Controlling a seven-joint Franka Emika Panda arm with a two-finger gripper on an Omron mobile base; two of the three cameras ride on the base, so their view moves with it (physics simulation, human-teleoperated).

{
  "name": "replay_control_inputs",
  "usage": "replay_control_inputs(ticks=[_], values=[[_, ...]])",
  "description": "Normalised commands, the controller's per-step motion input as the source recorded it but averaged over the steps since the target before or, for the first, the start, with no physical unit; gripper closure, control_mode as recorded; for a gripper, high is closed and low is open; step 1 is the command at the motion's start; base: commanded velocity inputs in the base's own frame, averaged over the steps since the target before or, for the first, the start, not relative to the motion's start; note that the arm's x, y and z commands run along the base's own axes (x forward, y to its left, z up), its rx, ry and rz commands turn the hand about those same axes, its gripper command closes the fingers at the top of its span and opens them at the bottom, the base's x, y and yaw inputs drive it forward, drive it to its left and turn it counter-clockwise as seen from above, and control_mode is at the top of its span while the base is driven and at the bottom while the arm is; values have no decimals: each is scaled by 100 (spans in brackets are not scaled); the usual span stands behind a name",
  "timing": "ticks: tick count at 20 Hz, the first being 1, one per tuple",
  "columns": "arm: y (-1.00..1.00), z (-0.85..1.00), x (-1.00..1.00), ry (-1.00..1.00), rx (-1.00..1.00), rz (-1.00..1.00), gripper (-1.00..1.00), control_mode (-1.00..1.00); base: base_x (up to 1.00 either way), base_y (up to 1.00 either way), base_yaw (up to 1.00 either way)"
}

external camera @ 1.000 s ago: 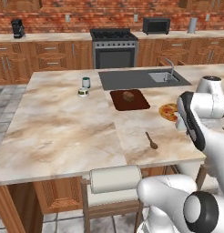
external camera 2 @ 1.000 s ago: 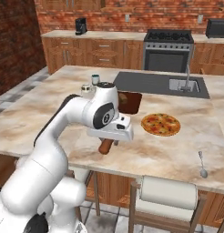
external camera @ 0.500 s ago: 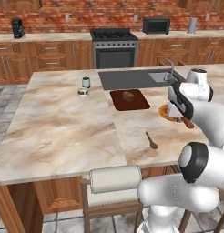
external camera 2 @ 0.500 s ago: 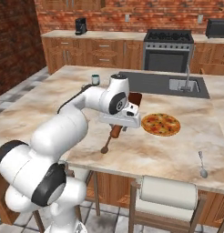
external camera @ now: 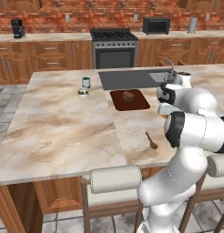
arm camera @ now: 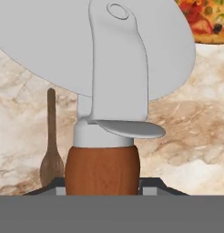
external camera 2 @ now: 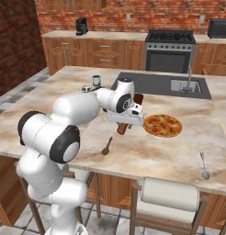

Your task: Take the pizza cutter from the drawer on the left and place it on the dining counter for cutting.

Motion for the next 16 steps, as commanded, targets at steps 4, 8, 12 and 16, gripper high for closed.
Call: replay_control_inputs(ticks=[4,8,12,16], values=[[-38,-60,56,-1,0,0,100,-100,0,0,0],[-44,-35,40,0,1,0,100,-100,0,0,0],[-31,-32,42,0,1,0,100,-100,0,0,0],[-14,-27,26,0,0,0,100,-100,0,0,0]])
